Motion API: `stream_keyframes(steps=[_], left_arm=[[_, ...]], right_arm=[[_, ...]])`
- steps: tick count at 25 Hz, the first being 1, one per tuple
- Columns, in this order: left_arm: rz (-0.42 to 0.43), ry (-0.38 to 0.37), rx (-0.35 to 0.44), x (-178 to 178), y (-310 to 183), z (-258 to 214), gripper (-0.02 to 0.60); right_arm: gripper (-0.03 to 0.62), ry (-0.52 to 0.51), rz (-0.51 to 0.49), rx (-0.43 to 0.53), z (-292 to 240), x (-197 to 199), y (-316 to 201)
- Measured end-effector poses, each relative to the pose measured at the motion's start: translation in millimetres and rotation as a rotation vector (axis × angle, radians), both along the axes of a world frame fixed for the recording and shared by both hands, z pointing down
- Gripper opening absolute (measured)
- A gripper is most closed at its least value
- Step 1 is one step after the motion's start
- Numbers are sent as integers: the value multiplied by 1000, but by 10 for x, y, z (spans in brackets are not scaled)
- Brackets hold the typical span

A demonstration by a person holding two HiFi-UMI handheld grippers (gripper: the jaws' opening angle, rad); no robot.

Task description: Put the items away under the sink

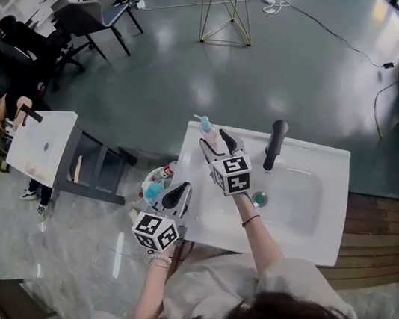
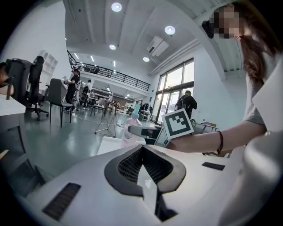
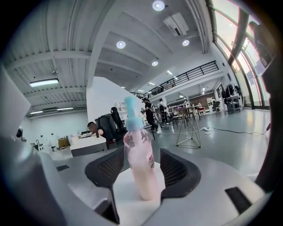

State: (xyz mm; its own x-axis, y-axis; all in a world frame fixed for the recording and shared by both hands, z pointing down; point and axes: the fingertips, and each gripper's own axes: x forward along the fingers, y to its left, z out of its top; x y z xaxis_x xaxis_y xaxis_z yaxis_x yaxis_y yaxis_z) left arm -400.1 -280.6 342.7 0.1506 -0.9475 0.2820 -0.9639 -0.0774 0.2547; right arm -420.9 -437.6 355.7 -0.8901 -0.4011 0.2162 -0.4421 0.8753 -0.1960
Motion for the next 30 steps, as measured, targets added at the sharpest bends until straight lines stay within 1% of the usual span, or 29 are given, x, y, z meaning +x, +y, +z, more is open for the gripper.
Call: stream_keyframes(steps=[2,7,14,16,21,25,30], left_arm=[[1,4,-7,10,11,21,0],[35,-7,-24,75,22,49,0],[14,2,-24,55,23,50,0],[7,2,-24,57,30,77,0],[-3,11,-22,93,37,96,0],[-3,15,-15,109,47,79,0],[-9,22,3,99,55,50,0]], right_arm=[[250,2,-5,3,12,-44,-20],[252,10,-15,8,28,-152,-43],[249,51,-20,25,99,-258,-82],[226,64,-19,47,114,-255,-94],[209,93,-9,95,91,-242,-83],[206,92,29,71,79,-203,-81],[204,72,42,51,39,-93,18]])
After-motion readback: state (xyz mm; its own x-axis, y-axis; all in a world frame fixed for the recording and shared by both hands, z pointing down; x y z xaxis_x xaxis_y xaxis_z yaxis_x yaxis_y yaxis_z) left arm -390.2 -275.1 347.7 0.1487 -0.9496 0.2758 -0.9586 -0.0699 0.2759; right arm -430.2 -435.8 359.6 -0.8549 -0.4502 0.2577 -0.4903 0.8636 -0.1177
